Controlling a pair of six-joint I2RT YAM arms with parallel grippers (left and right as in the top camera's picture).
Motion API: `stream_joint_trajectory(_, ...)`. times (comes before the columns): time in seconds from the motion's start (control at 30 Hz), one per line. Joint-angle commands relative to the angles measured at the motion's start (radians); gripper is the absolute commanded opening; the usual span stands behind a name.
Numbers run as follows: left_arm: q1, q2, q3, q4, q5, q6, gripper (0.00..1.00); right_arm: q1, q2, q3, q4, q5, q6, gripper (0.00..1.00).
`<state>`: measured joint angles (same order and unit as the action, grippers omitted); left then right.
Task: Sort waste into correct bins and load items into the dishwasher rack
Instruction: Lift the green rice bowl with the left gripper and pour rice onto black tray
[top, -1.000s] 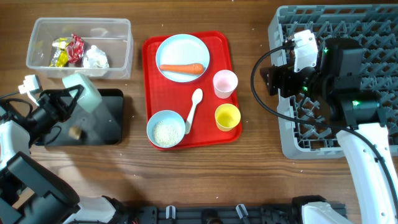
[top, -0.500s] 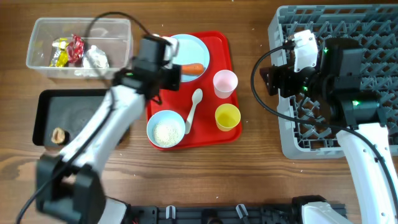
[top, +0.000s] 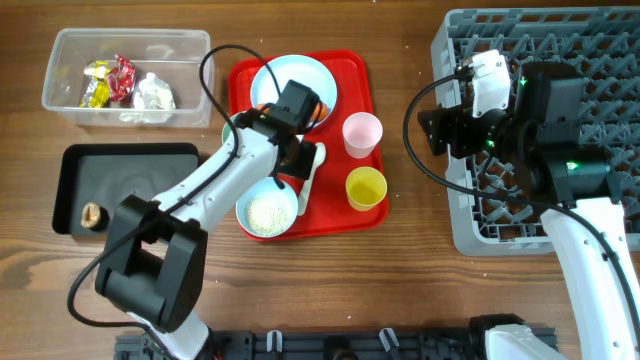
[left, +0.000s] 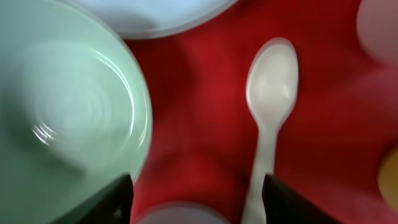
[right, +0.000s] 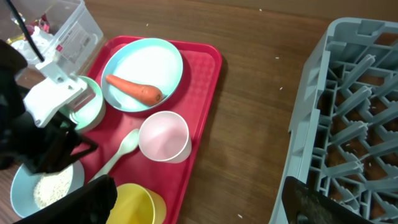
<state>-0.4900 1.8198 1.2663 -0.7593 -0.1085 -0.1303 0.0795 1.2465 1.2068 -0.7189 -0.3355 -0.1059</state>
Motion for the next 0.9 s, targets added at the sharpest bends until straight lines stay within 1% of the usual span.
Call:
stream_joint_trajectory(0.0, -0.031, -0.088, 0.136, -0.176, 0.058, -0.046, 0.67, 0.000, 0.008, 0.015, -0.008, -0.001, 0.008, 0.88)
stream_joint_trajectory(0.07, -0.042, -0.091, 0.134, -0.255, 0.115, -0.046, 0.66, 0.000, 0.009, 0.015, -0.012, -0.001, 0.006, 0.88)
stream_joint_trajectory(0.1, -0.053, -0.076, 0.118, -0.301, 0.140, -0.046, 0.63, 0.000, 0.009, 0.015, -0.010, -0.001, 0.003, 0.88)
stream_joint_trajectory(0.23, -0.111, -0.054, 0.006, -0.281, 0.158, -0.047, 0.56, 0.000, 0.009, 0.015, -0.011, -0.001, 0.003, 0.88)
stream_joint_trajectory(0.3, -0.127, -0.053, -0.032, -0.269, 0.165, -0.062, 0.56, 0.000, 0.008, 0.015, -0.011, -0.001, 0.003, 0.88)
stream_joint_trajectory(0.33, -0.134, -0.052, -0.063, -0.251, 0.164, -0.086, 0.52, 0.000, 0.009, 0.015, -0.011, -0.001, 0.003, 0.88)
stream_joint_trajectory(0.37, -0.135, -0.052, -0.096, -0.227, 0.164, -0.107, 0.48, 0.000, 0.009, 0.015, -0.011, -0.001, 0.003, 0.88)
stream_joint_trajectory(0.4, -0.135, -0.052, -0.162, -0.179, 0.160, -0.118, 0.38, 0.000, 0.009, 0.015, -0.011, -0.001, 0.003, 0.88)
stream_joint_trajectory(0.47, -0.135, -0.052, -0.176, -0.164, 0.156, -0.140, 0.34, 0.000, 0.009, 0.015, -0.010, -0.001, 0.003, 0.88)
stream_joint_trajectory(0.5, -0.135, -0.052, -0.176, -0.154, 0.139, -0.169, 0.30, 0.000, 0.009, 0.015, -0.008, -0.001, 0.004, 0.88)
stream_joint_trajectory(0.57, -0.135, -0.052, -0.191, -0.125, 0.134, -0.174, 0.18, 0.000, 0.009, 0.015, -0.012, -0.001, 0.003, 0.88)
stream_joint_trajectory(0.6, -0.135, -0.052, -0.198, -0.118, 0.134, -0.174, 0.15, 0.000, 0.009, 0.015, -0.013, -0.001, 0.004, 0.87)
stream_joint_trajectory(0.63, -0.135, -0.052, -0.201, -0.115, 0.133, -0.174, 0.04, 0.000, 0.009, 0.015, -0.012, -0.001, 0.003, 0.87)
stream_joint_trajectory(0.73, -0.135, -0.055, -0.190, -0.121, 0.140, -0.174, 0.04, 0.000, 0.009, 0.015, -0.009, -0.001, 0.003, 0.87)
stream_joint_trajectory(0.8, -0.134, -0.070, -0.128, -0.173, 0.153, -0.177, 0.04, 0.000, 0.009, 0.015, -0.008, -0.001, 0.003, 0.87)
stream_joint_trajectory(0.87, -0.127, -0.109, -0.026, -0.249, 0.153, -0.192, 0.04, 0.000, 0.009, 0.015, -0.008, -0.001, 0.003, 0.88)
